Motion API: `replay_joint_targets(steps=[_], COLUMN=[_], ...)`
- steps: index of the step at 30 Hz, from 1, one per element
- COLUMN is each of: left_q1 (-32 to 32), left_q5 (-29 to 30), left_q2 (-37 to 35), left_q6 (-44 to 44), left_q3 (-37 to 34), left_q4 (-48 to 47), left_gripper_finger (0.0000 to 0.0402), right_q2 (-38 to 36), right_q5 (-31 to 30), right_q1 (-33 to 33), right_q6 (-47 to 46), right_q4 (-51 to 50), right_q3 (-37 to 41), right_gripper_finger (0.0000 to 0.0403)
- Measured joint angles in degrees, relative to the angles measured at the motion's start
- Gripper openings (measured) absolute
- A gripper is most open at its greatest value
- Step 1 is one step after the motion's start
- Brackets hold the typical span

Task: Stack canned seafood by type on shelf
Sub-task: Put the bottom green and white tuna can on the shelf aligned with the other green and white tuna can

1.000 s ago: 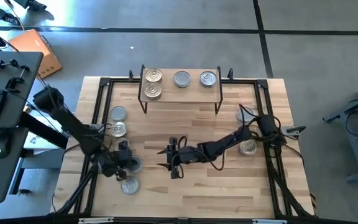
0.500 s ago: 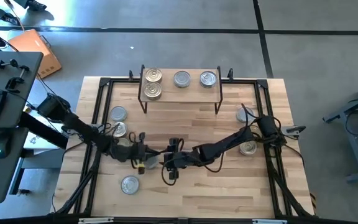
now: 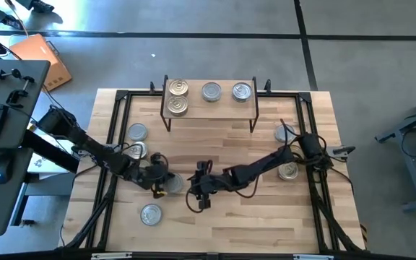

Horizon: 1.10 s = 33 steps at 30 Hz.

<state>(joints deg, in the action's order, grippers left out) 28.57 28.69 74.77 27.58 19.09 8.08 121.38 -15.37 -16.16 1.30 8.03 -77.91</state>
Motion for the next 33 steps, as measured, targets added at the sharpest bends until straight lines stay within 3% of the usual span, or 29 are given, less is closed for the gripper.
replay_joint_targets(steps=[7, 14, 21, 33], left_q1=[1.15, 1.15, 0.91, -2.64], left_q5=[3.04, 3.77, 4.07, 2.24], left_q2=[-2.1, -2.68, -2.02, -2.02], left_q6=[1.23, 7.33, 7.8, 6.31], left_q3=[-0.07, 0.02, -1.15, -1.42], left_q4=[-0.54, -7.81, -5.83, -6.18], left_gripper_finger=[0.0, 0.0, 0.0, 0.0], right_q2=[0.0, 0.0, 0.0, 2.52], right_q5=[0.22, 0.62, 2.16, 2.31], right_q1=[0.15, 0.15, 0.17, 0.64], right_q6=[0.05, 0.15, 0.47, 14.97], right_q4=[-0.04, 0.16, 1.1, 10.29], right_q3=[0.0, 0.04, 0.07, -0.04], right_gripper_finger=[0.0205, 0.0205, 0.0205, 0.0231])
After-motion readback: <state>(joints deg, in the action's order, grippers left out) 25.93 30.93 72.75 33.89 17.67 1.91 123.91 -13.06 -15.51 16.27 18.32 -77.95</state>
